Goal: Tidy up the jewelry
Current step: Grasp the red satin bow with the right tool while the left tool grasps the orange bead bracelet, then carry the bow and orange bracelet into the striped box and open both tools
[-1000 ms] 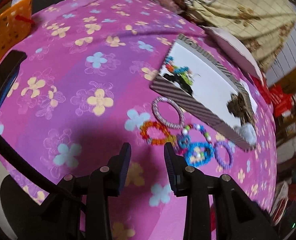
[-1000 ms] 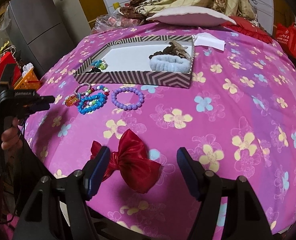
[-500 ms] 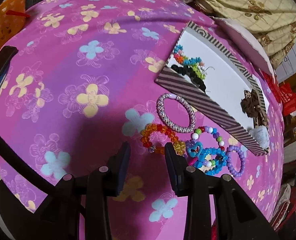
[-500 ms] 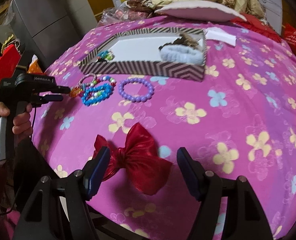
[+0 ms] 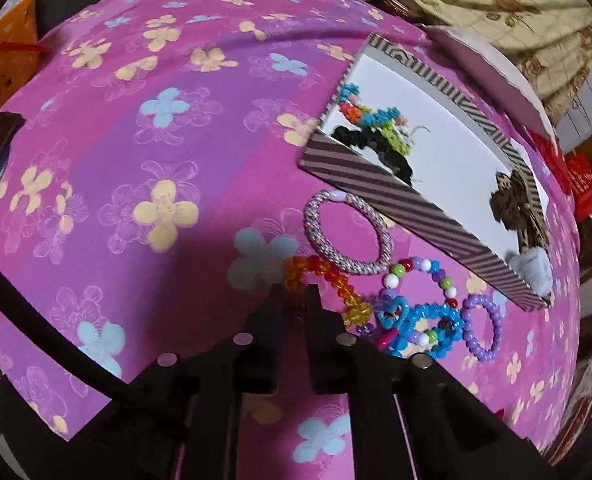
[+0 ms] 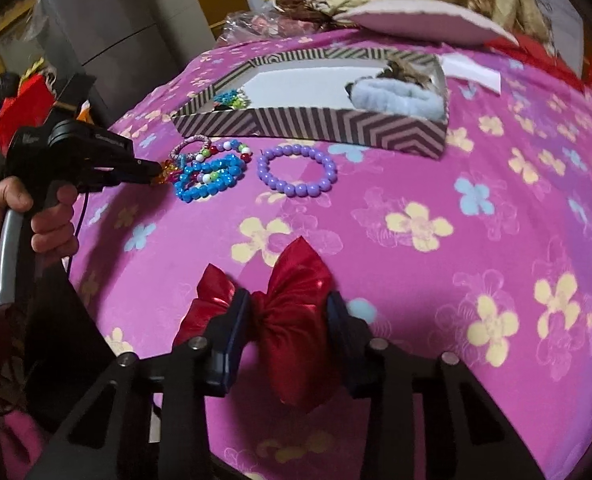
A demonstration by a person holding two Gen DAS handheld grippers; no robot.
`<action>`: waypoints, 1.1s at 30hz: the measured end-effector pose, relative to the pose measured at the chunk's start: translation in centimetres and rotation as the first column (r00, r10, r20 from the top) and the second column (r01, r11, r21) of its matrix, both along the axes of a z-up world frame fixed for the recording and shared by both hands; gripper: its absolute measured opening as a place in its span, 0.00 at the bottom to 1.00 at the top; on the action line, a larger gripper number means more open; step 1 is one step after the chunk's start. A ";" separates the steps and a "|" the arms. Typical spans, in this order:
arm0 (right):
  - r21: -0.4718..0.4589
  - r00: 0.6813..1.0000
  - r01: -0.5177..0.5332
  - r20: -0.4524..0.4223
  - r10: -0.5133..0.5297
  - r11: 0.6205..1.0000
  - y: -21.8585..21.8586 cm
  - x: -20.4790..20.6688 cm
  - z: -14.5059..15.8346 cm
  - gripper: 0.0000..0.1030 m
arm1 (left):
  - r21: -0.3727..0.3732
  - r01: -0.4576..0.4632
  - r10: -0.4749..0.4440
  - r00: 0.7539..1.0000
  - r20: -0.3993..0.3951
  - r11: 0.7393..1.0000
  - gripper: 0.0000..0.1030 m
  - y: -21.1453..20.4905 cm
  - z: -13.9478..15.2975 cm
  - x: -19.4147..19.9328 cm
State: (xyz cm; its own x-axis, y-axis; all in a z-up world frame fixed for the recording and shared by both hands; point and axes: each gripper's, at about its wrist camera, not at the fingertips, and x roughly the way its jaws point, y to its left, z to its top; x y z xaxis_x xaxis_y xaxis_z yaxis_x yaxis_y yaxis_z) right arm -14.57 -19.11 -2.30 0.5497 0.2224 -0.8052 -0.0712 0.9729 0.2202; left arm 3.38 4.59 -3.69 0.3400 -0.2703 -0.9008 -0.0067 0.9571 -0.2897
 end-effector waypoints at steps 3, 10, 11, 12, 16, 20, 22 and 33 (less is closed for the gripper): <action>-0.022 1.000 -0.003 0.018 0.003 1.000 0.0 0.0 0.8 0.08 | -0.026 0.011 -0.011 1.000 0.018 1.000 0.27 0.1 0.8 -0.3; -0.017 0.999 -0.019 0.050 0.020 1.000 -0.4 0.4 2.4 0.04 | -0.047 0.074 -0.069 0.991 0.114 0.996 0.27 -0.2 5.2 -1.0; 0.003 0.998 -0.038 0.055 0.038 0.999 -0.3 0.4 2.6 0.04 | -0.049 0.078 -0.072 0.990 0.122 0.996 0.27 -0.2 5.6 -1.1; 0.012 0.996 -0.061 0.066 0.060 0.998 0.0 0.3 2.9 0.05 | -0.053 0.080 -0.072 0.989 0.128 0.995 0.27 -0.1 6.1 -1.2; -0.062 0.973 -0.218 0.063 0.222 0.974 2.5 -0.5 3.8 0.51 | -0.069 0.095 -0.085 0.987 0.140 0.993 0.27 0.0 7.4 -1.5; -0.202 0.880 -0.467 -0.010 0.475 0.861 6.8 -1.2 4.0 0.51 | -0.073 0.113 -0.100 0.982 0.159 0.991 0.27 0.1 8.9 -2.0; -0.322 0.800 -0.584 -0.076 0.594 0.745 8.9 -1.3 3.6 0.51 | -0.078 0.117 -0.103 0.981 0.165 0.990 0.27 0.2 9.5 -2.1; -0.383 0.514 -0.843 -0.362 0.778 0.378 10.5 1.5 1.3 0.57 | -0.060 0.091 -0.080 0.982 0.169 0.994 0.27 1.7 10.3 -2.6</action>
State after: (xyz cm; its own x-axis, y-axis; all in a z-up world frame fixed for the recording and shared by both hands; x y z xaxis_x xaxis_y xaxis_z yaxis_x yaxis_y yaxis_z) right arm -13.10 -8.61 -0.99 0.2243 0.1075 -0.9686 -0.8919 0.4230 -0.1596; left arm 0.79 6.30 6.63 0.4564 -0.3627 -0.8125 0.1279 0.9304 -0.3435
